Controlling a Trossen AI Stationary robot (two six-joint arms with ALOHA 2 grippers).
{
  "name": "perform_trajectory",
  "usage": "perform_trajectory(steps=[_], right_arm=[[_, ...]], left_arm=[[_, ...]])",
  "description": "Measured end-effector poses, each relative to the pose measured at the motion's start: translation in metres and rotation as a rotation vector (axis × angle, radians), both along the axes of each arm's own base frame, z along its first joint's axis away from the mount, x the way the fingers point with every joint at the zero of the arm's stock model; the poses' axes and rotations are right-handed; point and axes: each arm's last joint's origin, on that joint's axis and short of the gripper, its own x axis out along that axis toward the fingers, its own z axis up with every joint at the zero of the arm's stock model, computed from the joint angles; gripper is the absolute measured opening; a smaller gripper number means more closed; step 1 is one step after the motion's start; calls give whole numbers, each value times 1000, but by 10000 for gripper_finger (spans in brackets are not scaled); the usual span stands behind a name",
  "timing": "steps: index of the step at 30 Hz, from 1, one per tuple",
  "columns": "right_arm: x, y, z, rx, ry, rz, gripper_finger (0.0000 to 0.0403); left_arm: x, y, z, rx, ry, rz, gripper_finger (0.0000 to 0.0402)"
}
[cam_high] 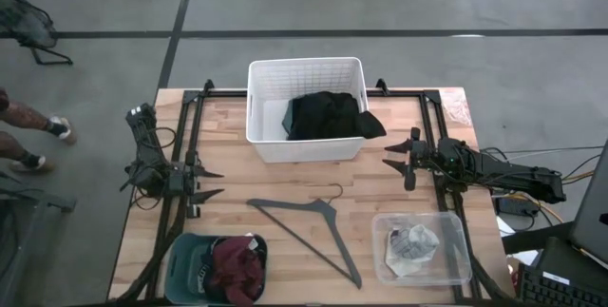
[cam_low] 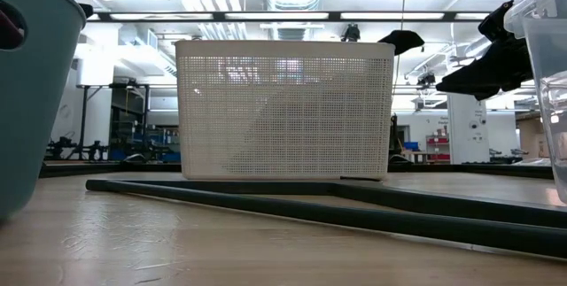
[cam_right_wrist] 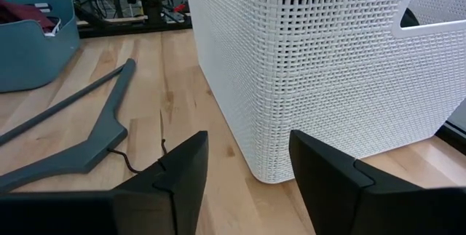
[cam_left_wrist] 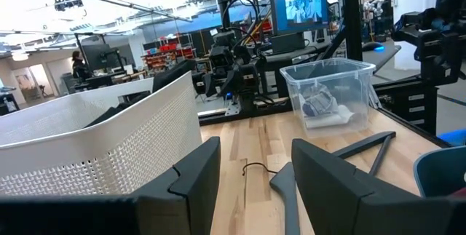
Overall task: Pick & Place Cloths
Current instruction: Return to Home Position
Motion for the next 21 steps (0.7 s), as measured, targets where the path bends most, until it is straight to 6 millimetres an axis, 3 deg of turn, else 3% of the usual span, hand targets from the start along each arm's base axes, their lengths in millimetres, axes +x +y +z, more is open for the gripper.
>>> perform_trajectory(steps=[21], right_arm=[[0,0,0,-1,0,0,212]], left_arm=[[0,0,0,1,0,0,177]])
